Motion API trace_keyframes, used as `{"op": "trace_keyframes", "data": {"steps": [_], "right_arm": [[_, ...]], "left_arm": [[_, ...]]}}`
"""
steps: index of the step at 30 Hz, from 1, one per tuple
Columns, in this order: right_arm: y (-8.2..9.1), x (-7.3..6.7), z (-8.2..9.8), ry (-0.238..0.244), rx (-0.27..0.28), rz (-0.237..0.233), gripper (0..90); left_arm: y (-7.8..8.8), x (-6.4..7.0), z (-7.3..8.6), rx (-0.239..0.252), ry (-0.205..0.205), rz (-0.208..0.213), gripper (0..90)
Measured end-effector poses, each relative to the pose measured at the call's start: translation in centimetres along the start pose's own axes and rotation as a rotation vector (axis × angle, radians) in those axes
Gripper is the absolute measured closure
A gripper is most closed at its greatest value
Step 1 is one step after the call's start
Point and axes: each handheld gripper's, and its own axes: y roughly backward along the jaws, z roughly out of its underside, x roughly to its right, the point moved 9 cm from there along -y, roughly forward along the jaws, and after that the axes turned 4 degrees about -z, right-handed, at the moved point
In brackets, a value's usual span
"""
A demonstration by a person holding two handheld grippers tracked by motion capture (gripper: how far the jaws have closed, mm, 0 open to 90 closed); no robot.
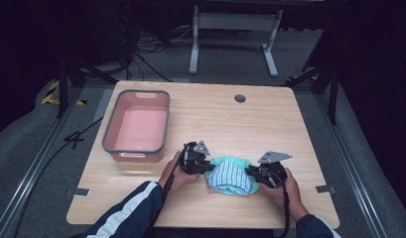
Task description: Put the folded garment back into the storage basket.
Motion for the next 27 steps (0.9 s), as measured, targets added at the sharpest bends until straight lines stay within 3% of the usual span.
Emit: {"op": "trace_keyframes", "data": {"steps": [16, 27], "right_arm": [[1.5, -0.4, -1.5, -0.01, 0.05, -0.015, 82.8], [2.3, -0.7, -3.3, -0.03, 0.07, -0.016, 83.2]], "left_arm": [[2.1, 0.3, -1.6, 0.031, -0.02, -0.025, 83.3], [3.7, -0.2, -2.9, 0.063, 0.0, -0.04, 83.5]]}}
